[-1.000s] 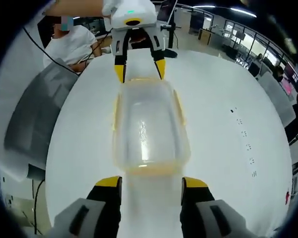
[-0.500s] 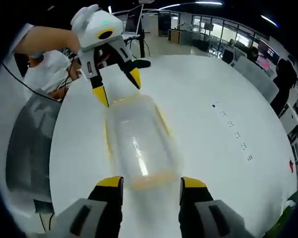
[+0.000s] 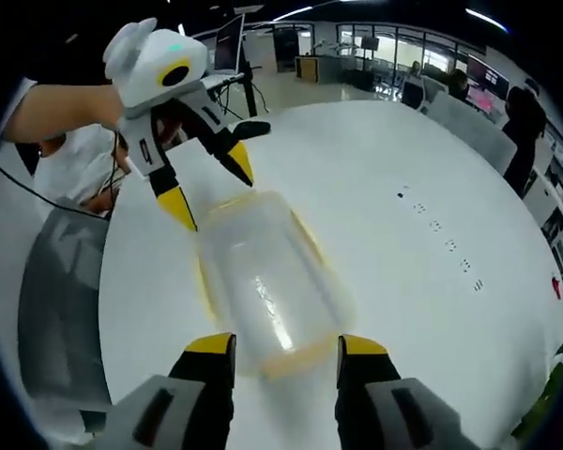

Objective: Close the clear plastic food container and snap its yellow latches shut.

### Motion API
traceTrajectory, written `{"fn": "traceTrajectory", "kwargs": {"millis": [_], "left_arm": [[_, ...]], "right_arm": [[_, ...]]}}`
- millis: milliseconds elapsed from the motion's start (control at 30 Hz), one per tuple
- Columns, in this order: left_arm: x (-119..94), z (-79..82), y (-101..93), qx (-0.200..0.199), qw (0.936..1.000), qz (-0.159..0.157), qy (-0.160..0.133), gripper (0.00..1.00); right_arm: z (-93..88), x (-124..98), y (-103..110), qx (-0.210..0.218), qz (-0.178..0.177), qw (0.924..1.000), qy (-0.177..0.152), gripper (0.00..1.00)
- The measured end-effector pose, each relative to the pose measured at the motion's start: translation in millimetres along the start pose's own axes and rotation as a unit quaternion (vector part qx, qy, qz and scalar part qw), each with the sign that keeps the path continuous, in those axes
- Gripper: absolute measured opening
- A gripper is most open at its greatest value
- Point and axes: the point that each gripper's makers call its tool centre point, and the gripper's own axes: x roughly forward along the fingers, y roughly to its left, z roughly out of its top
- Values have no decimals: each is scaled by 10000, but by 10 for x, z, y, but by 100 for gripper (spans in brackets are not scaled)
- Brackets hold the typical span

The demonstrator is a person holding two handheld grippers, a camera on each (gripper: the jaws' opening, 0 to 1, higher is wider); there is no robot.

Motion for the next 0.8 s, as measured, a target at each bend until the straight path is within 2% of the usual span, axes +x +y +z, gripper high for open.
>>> {"fn": "traceTrajectory", "kwargs": {"millis": [233, 433, 633, 800], "left_arm": [[18, 9, 46, -670, 9977, 142, -20, 46], [47, -11, 54, -826, 9962, 268, 16, 46], [69, -69, 67, -1125, 9929, 378, 111, 46], [78, -73, 69, -1390, 9894, 413, 84, 47]], "right_arm": [[-1, 19, -50, 374, -151, 9992, 36, 41], [-5, 36, -54, 746, -181, 9970, 11, 40], [-55, 45, -89, 1028, -267, 9943, 70, 41], [-78, 63, -74, 1257, -260, 9917, 41, 41]]}}
